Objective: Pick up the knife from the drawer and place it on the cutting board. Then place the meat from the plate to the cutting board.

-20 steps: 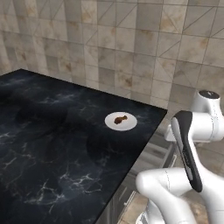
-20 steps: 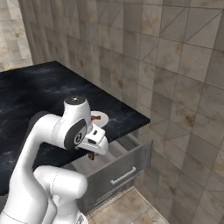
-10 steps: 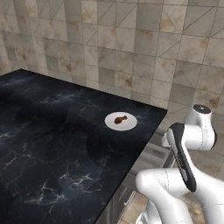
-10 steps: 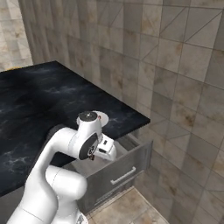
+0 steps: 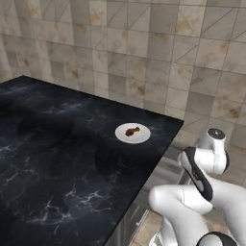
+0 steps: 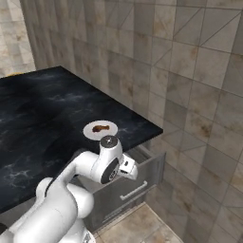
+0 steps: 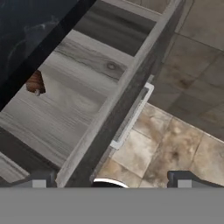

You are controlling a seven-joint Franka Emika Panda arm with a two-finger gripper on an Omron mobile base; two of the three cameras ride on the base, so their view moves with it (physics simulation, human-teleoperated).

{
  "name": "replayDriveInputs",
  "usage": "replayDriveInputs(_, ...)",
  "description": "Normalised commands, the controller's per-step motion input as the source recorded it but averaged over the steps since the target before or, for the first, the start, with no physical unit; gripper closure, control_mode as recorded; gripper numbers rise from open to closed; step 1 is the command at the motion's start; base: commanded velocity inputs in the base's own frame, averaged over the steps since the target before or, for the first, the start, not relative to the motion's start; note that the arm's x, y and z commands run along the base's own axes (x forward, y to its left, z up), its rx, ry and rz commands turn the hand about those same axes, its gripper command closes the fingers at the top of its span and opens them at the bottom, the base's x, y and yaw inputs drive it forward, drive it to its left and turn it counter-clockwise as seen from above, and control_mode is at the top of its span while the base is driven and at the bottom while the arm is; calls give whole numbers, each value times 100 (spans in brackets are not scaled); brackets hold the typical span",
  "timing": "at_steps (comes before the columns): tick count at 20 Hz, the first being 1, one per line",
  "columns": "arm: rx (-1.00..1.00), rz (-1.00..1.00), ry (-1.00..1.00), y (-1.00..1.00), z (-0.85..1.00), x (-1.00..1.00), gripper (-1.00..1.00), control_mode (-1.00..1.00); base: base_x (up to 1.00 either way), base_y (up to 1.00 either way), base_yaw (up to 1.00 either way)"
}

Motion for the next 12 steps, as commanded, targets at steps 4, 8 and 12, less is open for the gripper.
replayDriveInputs(4, 0, 0, 0, -27, -44, 73, -100, -100, 0, 0, 0)
replayDriveInputs(8, 0, 0, 3, -26, -40, 62, -100, -100, 0, 0, 0)
replayDriveInputs(12, 0, 0, 11, -8, -3, 42, -100, -100, 0, 0, 0)
